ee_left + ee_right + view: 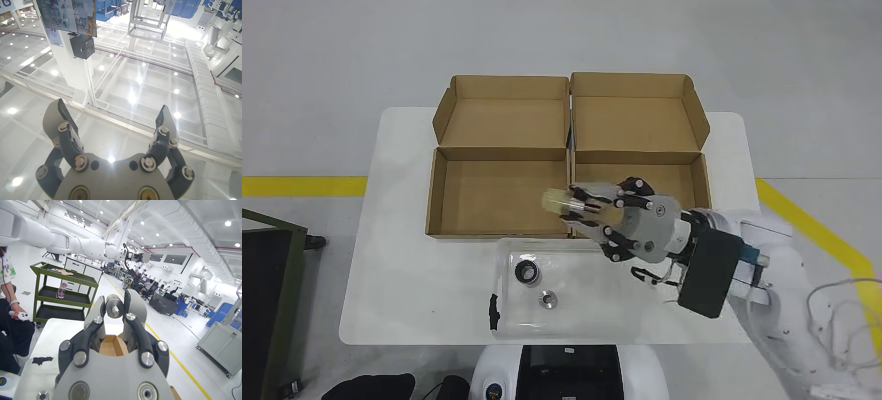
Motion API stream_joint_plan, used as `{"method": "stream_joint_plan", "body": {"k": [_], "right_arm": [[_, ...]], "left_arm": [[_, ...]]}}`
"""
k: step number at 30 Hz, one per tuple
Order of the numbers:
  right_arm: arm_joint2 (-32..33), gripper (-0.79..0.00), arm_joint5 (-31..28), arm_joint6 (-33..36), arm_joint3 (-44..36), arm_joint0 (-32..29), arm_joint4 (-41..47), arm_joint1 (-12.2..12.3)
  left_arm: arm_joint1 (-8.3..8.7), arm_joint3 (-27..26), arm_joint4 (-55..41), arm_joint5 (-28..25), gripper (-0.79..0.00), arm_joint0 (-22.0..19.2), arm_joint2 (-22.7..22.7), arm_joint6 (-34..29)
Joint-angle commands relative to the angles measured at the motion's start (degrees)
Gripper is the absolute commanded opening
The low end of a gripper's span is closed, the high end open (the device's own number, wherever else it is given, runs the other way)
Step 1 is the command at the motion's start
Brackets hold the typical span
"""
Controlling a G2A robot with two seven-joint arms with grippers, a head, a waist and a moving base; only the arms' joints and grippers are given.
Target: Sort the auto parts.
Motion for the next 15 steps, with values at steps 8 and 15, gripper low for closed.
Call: {"method": "stream_joint_plan", "body": {"k": [8, 15], "right_arm": [[2.1, -0.785, -3.2, 3.8, 3.9, -2.5, -2.6, 0.7], [5.7, -0.785, -6.3, 7.7, 5.8, -5.7, -4.6, 1.6]], "left_arm": [[0.00, 0.0, 0.0, 0.0, 0.000, 0.0, 0.0, 0.0], [0.00, 0.0, 0.0, 0.0, 0.000, 0.0, 0.0, 0.0]]}}
